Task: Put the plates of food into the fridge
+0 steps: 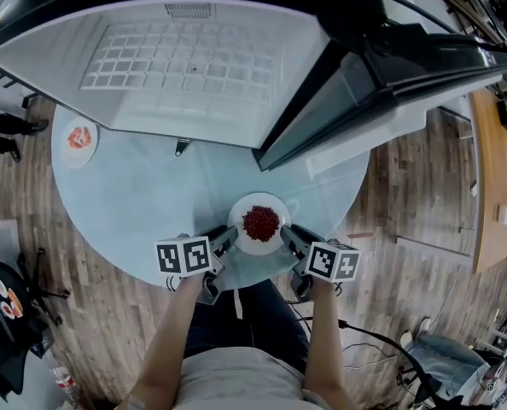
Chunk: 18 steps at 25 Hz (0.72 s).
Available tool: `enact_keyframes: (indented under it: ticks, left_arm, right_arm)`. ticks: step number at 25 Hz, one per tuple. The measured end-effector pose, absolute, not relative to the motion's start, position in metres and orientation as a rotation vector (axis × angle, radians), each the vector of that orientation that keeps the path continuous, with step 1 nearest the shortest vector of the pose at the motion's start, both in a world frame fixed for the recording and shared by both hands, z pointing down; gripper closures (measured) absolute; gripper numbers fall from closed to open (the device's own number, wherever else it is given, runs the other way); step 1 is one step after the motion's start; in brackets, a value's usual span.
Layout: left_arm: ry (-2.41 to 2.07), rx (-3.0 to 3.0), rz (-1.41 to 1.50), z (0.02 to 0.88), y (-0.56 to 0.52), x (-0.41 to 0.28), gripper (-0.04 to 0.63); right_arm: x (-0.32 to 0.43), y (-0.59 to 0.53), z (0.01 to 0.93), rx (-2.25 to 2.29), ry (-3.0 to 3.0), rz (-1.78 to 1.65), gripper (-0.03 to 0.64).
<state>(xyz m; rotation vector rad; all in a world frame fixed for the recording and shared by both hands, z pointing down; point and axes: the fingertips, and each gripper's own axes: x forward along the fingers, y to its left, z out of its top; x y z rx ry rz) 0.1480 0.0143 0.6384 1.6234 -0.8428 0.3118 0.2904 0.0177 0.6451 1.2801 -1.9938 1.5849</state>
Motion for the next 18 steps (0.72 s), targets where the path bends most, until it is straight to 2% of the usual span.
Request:
enact_keyframes:
  ticks: [10,18]
  left_arm:
    - [-0.827,1.594,0.291,0.6379,0.0137,0.1562,0.483]
    - [-0.828,1.554,0.226,0.6389,0.0143,0.1561,0.485]
  right_arm:
    - [0.2862,0.0187,0.6444,1.249,-1.969,1.603,0.496]
    - [0.2858,0.0166,0.6384,1.283,-2.003,1.777,0.512]
